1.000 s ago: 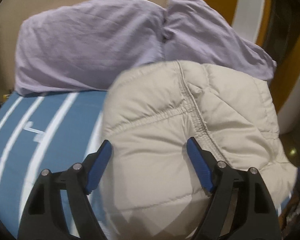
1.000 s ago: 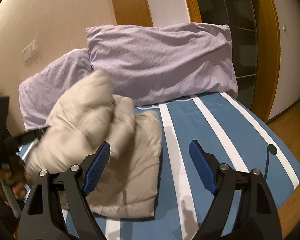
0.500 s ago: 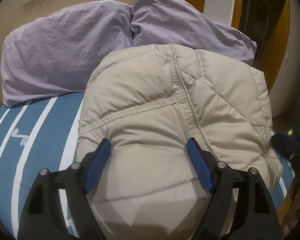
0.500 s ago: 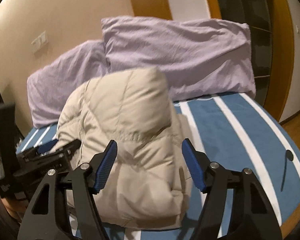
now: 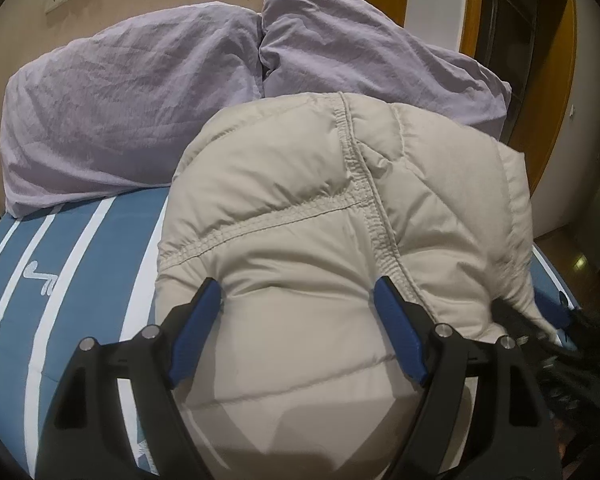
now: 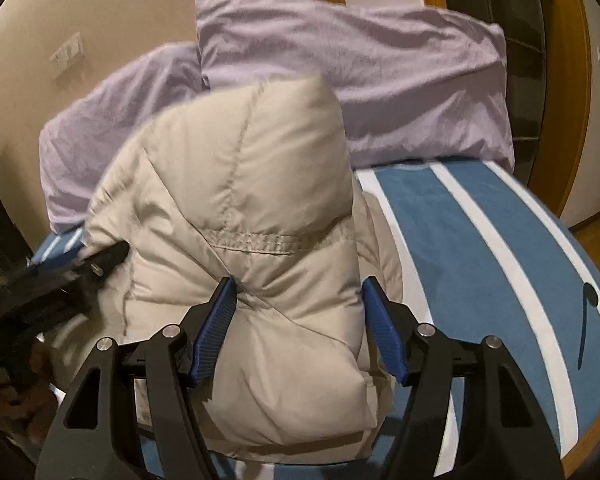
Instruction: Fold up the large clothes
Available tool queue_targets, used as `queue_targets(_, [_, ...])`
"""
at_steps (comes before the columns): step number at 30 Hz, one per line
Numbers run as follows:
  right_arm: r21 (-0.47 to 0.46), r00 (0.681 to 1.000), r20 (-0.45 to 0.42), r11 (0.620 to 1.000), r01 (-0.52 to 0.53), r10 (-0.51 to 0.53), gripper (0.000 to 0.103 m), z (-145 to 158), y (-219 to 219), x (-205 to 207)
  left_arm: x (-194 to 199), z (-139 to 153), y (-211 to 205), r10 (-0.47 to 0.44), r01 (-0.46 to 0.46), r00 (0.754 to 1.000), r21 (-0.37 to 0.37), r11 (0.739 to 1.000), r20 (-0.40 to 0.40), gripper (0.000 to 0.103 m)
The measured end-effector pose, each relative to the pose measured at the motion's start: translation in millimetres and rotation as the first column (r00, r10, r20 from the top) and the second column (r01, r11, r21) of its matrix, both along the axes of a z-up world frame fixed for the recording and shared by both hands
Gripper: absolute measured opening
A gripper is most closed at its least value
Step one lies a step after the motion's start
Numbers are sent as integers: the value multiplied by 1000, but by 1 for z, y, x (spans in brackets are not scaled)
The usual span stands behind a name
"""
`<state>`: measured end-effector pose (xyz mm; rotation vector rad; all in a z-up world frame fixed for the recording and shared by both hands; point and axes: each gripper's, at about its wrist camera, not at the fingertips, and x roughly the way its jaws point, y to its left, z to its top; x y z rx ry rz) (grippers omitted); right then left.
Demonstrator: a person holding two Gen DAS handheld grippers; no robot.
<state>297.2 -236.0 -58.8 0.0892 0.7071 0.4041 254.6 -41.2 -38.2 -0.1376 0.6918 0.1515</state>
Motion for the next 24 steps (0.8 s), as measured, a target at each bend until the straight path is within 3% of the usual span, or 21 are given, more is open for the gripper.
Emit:
queue_targets(8, [34, 998, -68, 999, -15, 18, 67, -30, -5, 13, 0, 24, 10, 7, -6, 1000, -29, 1000, 3, 81])
queue_targets(17, [42, 996, -87, 999, -20, 23, 67, -36, -4, 17, 22, 40, 30, 112, -114, 993, 92, 989, 21, 84])
queue_targets(24, [46, 995, -95, 999, -26, 30, 67, -37, -5, 21, 43, 39, 33, 160, -161, 987, 141, 977, 18, 90])
